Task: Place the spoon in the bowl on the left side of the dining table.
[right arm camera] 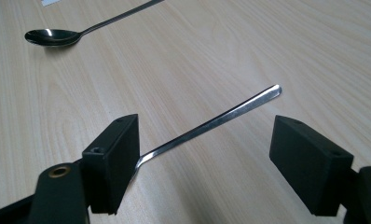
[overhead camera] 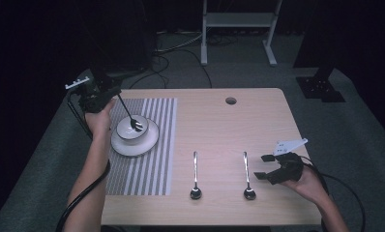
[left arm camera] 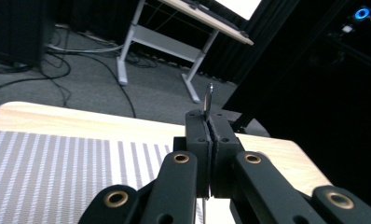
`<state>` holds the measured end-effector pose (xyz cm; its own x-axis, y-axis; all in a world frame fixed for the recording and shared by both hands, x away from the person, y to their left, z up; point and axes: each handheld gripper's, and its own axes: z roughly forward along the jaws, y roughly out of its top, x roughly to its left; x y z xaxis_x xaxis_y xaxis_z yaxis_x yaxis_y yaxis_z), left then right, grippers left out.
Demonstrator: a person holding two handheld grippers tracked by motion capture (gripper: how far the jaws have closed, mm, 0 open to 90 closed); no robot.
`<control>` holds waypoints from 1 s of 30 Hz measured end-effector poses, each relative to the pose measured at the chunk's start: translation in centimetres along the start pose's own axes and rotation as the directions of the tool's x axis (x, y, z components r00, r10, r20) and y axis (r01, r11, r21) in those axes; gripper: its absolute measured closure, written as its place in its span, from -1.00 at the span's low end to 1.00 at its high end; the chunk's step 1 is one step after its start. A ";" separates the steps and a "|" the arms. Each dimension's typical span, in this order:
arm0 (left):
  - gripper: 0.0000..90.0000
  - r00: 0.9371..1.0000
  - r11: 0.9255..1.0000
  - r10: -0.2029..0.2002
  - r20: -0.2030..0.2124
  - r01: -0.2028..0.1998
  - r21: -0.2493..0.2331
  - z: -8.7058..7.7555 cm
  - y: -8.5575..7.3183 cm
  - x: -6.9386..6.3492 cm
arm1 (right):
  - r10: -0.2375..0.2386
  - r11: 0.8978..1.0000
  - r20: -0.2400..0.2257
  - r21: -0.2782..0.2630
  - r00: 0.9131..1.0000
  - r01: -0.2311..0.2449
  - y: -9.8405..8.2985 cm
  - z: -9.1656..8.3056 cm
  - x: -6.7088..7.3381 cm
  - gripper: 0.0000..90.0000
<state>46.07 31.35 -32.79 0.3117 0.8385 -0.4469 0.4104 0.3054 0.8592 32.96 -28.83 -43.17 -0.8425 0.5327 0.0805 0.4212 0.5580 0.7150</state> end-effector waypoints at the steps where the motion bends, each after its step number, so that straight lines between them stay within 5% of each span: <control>1: 0.98 1.000 1.000 -0.003 -0.002 0.003 -0.003 -0.2 0.0 0.2 | 0.001 1.000 0.001 0.000 1.000 -0.001 0.0 0.0 0.0 -0.49; 30: 0.98 0.991 0.999 -0.051 -0.127 0.050 -0.013 -0.1 -3.0 4.6 | 0.006 1.000 -0.002 -0.011 1.000 -0.006 -0.2 -0.3 -0.1 -0.49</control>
<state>46.17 34.29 -37.39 0.1786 0.8723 -0.4552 0.4146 0.3528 0.8388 32.87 -29.13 -43.12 -0.8407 0.5345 0.0864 0.4224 0.5477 0.7222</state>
